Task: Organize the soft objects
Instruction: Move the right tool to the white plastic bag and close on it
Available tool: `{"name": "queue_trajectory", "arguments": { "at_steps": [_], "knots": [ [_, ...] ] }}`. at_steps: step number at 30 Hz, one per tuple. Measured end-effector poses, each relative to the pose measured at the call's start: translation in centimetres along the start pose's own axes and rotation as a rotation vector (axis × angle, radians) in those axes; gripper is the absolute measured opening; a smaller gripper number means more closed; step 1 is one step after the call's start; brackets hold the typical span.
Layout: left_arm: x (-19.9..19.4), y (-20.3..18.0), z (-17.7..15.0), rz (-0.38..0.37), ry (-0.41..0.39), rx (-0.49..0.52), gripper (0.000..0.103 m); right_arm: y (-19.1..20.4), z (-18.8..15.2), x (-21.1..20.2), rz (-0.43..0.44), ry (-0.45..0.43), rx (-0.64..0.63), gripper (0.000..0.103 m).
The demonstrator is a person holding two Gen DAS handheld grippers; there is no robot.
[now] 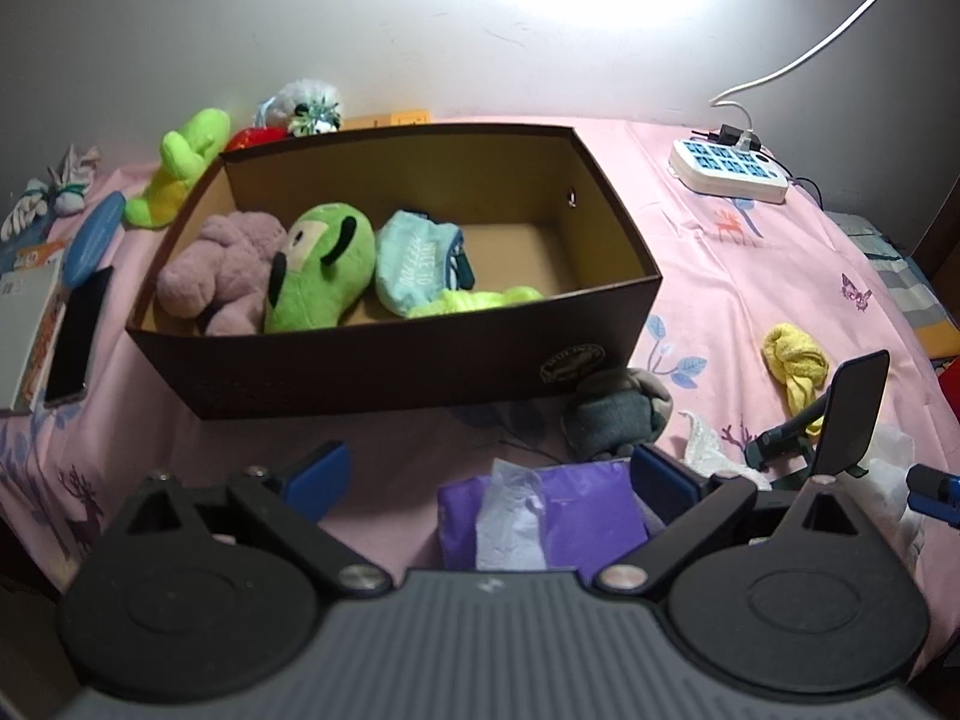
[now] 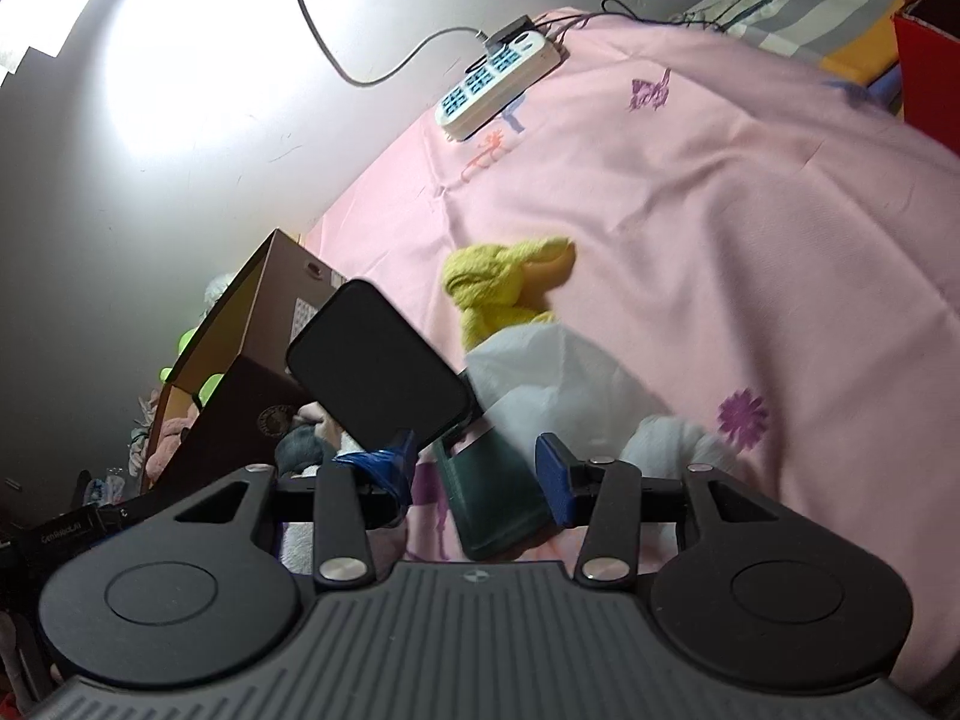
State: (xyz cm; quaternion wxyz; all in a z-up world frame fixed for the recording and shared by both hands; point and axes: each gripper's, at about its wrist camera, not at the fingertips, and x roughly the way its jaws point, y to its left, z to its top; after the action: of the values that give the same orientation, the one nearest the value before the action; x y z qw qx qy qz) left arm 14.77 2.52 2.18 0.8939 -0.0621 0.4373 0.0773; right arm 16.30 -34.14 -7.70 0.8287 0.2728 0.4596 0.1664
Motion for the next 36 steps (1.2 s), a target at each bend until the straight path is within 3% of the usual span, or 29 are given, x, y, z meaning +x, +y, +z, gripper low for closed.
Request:
{"name": "queue_trajectory", "arguments": {
  "at_steps": [4, 8, 11, 16, 19, 27, 36],
  "knots": [
    [0.3, -1.6, -0.6, -0.001, 0.012, -0.006, 0.100, -1.7, 1.4, 0.3, -0.061, 0.031, -0.088, 0.030],
    [0.4, -2.4, -1.1, 0.012, 0.024, -0.013, 0.100, -1.7, 1.5, 1.1, -0.118, 0.064, -0.272, 0.030],
    [0.3, -2.6, -1.3, 0.025, 0.034, -0.024, 0.100, -1.9, 1.8, 2.3, -0.083, 0.158, -0.348, 0.030],
    [0.1, -2.7, -1.7, 0.038, 0.042, -0.043, 0.100, -1.7, 1.3, 3.6, -0.079, 0.192, -0.405, 0.031],
    [0.0, -2.7, -1.9, 0.045, 0.044, -0.050, 0.100, -2.0, 1.5, 3.8, -0.054, 0.208, -0.373, 0.031],
    [0.3, -3.3, -1.7, 0.034, 0.050, -0.045, 0.100, -3.1, 1.9, 3.3, -0.001, 0.212, -0.261, 0.017],
    [0.4, -3.8, -1.4, 0.001, 0.039, -0.004, 0.100, -5.5, 1.2, 1.7, 0.085, 0.181, -0.009, 0.007]
  ]
}}
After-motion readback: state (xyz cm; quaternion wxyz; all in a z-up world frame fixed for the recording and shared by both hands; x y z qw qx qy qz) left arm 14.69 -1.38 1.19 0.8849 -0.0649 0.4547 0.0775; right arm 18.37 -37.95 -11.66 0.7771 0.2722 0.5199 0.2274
